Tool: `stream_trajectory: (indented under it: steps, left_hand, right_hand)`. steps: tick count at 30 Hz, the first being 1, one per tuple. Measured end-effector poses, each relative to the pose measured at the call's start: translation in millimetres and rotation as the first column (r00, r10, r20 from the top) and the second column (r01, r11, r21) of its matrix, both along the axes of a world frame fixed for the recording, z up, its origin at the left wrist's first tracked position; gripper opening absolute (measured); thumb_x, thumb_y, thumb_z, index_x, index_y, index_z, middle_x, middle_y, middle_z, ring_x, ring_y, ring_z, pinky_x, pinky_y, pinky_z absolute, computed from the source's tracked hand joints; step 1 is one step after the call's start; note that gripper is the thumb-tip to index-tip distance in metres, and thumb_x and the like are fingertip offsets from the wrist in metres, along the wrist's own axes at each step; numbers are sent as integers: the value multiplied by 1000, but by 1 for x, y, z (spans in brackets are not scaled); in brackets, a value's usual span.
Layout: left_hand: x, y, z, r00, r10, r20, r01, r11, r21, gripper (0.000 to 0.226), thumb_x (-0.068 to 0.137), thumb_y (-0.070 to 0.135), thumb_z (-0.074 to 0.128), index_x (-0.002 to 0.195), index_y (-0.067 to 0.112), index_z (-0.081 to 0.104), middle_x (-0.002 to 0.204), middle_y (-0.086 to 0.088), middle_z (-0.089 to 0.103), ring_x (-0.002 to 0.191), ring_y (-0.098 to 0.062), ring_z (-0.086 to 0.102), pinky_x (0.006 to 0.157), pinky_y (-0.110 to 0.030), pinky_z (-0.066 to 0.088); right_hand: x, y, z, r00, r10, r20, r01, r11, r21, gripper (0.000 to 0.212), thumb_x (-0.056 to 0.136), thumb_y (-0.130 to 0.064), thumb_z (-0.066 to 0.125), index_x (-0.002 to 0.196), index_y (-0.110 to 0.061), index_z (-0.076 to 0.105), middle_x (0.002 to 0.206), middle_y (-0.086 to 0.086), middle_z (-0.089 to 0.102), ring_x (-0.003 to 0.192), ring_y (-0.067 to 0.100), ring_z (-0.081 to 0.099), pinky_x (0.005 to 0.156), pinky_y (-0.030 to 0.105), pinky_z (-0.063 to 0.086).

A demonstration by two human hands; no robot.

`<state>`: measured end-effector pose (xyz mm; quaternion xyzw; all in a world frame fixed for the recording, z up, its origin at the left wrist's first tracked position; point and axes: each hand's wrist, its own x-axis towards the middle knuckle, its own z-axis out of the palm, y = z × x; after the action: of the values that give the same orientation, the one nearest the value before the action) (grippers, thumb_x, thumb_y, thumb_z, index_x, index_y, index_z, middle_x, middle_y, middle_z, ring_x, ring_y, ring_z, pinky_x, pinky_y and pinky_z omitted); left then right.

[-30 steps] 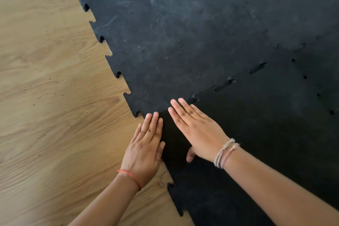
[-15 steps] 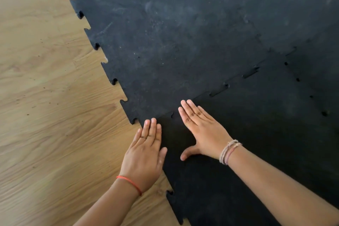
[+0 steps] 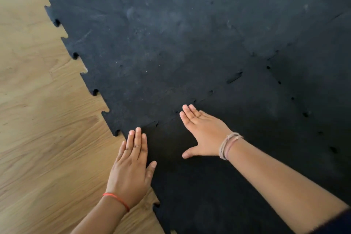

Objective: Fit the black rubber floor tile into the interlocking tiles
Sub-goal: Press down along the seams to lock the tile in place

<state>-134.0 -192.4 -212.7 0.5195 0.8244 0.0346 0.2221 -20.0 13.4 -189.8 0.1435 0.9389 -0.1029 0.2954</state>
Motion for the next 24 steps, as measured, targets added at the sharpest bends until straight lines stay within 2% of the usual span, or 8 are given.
stream_trajectory:
  steps: [3,7,9,12,16,17,22,24]
  left_hand:
    - [3,31,6,995,-82,-60,88,992,95,76,88,52,6,137,-2,23,147,-18,17,135,-31,11,113,-34,-7]
    - [8,90,-6,965,-258,-42,261,955,141,66,92,52,11,133,12,-22,143,-3,-28,130,-19,-31,108,-29,-19]
    - [9,111,-10,950,-302,-79,311,940,142,65,93,51,12,132,12,-25,142,-3,-31,130,-18,-33,108,-30,-18]
    - [12,121,-16,935,-332,-122,346,931,121,66,88,53,-1,133,10,-24,144,-5,-30,131,-20,-32,109,-32,-17]
    - [14,125,-13,936,-321,-142,338,934,118,67,88,46,18,137,1,28,148,-16,27,136,-28,23,108,-48,24]
    - [13,128,-12,939,-315,-137,331,937,112,66,88,45,21,136,1,32,146,-16,31,135,-28,28,106,-48,28]
    - [15,123,-16,930,-328,-168,348,931,109,70,83,50,-6,136,7,-16,146,-8,-23,135,-27,-21,110,-43,-12]
    - [15,128,-14,913,-360,-190,378,923,68,70,85,50,1,139,5,-3,151,-13,-6,138,-29,-7,112,-45,-1]
  right_hand:
    - [10,6,-2,998,-11,-60,9,999,-37,100,79,-70,39,141,-18,-20,150,-1,-28,139,15,-21,113,30,-7]
    - [48,8,-13,937,-300,-181,315,947,57,104,65,-85,12,134,-18,-29,146,-1,-34,137,15,-28,112,28,-12]
    - [58,20,-12,920,-359,-156,375,922,94,112,57,-88,10,133,-16,-30,146,1,-34,136,16,-29,113,30,-11]
    - [52,39,-10,958,-261,-117,275,954,120,123,56,-91,25,133,-12,-30,142,3,-36,134,18,-31,112,31,-13]
    - [42,54,-13,978,-199,-65,206,972,113,132,57,-87,43,139,-8,-23,147,4,-30,137,19,-26,112,33,-11]
    - [40,57,-12,981,-189,-38,193,975,109,132,58,-83,48,140,-7,-22,150,7,-28,139,21,-23,111,32,-10]
    - [32,63,-3,978,-201,47,199,978,60,124,66,-67,62,143,-8,-16,154,8,-20,142,21,-15,115,35,-1]
    - [42,67,-8,960,-265,-94,265,964,-14,106,74,-66,53,146,-14,-7,153,-1,-18,140,13,-16,118,35,2]
